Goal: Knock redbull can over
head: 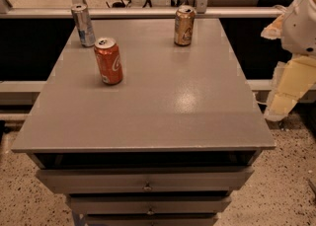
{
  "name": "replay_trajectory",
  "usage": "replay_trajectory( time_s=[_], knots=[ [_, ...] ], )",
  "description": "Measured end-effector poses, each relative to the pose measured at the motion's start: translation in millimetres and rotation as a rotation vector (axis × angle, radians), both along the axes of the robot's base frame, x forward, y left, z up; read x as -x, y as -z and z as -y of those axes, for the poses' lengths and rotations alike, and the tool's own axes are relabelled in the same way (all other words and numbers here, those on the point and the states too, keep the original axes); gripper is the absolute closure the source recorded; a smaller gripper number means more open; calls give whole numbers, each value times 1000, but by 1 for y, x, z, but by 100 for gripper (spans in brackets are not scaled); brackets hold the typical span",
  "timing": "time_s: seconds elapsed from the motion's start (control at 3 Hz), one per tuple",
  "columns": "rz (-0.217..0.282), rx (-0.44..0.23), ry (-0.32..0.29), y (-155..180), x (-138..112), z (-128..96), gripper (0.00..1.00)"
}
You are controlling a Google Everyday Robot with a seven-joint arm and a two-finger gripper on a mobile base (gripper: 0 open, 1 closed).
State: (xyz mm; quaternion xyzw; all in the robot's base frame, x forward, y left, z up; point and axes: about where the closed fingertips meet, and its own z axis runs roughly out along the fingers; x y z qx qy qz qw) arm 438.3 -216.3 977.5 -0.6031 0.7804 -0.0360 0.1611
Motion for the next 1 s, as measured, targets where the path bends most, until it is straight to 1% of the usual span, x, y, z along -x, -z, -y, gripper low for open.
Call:
replay_trajectory(
  time_s=[0.33, 0.67, 1.0],
  knots=[
    [0, 0, 0, 0, 0, 0, 0],
    [33, -86, -67, 10, -46, -36, 0],
    [130, -298, -225, 16, -147, -125, 0]
  ],
)
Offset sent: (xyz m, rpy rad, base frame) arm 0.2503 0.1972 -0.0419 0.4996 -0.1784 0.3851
